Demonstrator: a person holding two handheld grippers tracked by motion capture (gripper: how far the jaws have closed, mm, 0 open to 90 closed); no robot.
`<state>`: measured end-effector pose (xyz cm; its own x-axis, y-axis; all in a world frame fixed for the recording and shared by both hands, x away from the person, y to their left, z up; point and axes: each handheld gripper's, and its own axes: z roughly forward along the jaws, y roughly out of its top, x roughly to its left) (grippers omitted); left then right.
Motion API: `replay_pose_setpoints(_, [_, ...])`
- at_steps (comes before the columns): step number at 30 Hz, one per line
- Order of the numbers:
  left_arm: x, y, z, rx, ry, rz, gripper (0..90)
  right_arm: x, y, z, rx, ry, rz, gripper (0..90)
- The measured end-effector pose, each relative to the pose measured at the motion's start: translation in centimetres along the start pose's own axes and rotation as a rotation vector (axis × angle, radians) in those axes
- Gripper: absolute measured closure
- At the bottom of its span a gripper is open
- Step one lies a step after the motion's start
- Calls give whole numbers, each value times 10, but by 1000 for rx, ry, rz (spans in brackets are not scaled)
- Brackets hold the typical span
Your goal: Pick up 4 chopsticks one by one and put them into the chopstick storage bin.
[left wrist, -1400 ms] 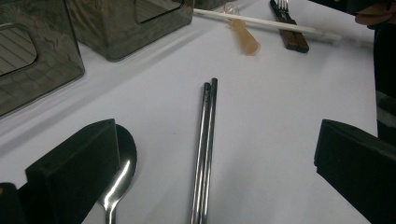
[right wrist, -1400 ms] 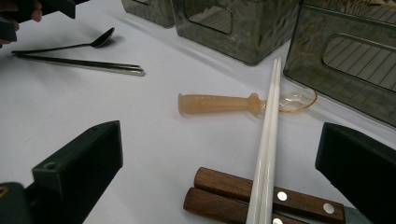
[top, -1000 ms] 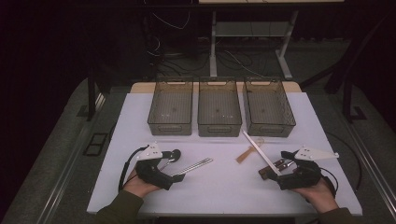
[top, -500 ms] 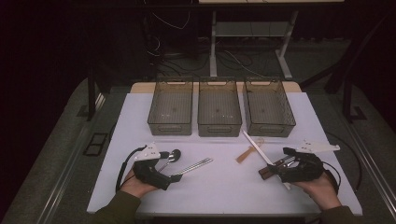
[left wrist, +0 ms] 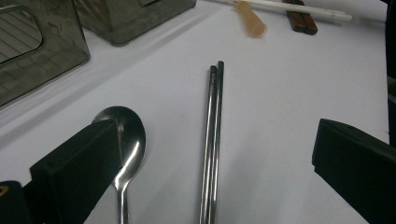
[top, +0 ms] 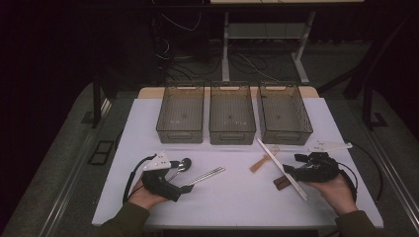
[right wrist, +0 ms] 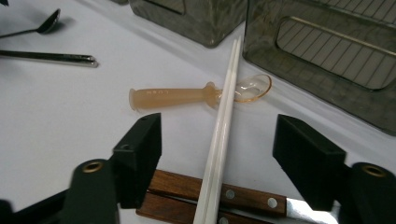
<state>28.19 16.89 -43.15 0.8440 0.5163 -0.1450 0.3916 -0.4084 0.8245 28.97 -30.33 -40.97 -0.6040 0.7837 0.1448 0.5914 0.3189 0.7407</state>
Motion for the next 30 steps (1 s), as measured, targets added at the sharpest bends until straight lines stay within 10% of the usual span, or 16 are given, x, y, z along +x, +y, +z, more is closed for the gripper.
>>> replay_pose_setpoints(14, [0, -1, 0, 2, 1, -3, 1, -6, 13, 24, 111, 8, -16, 696])
replay_pose_setpoints(30, [0, 0, 1, 6, -4, 0, 1, -7, 5, 24, 170, 3, 2, 775])
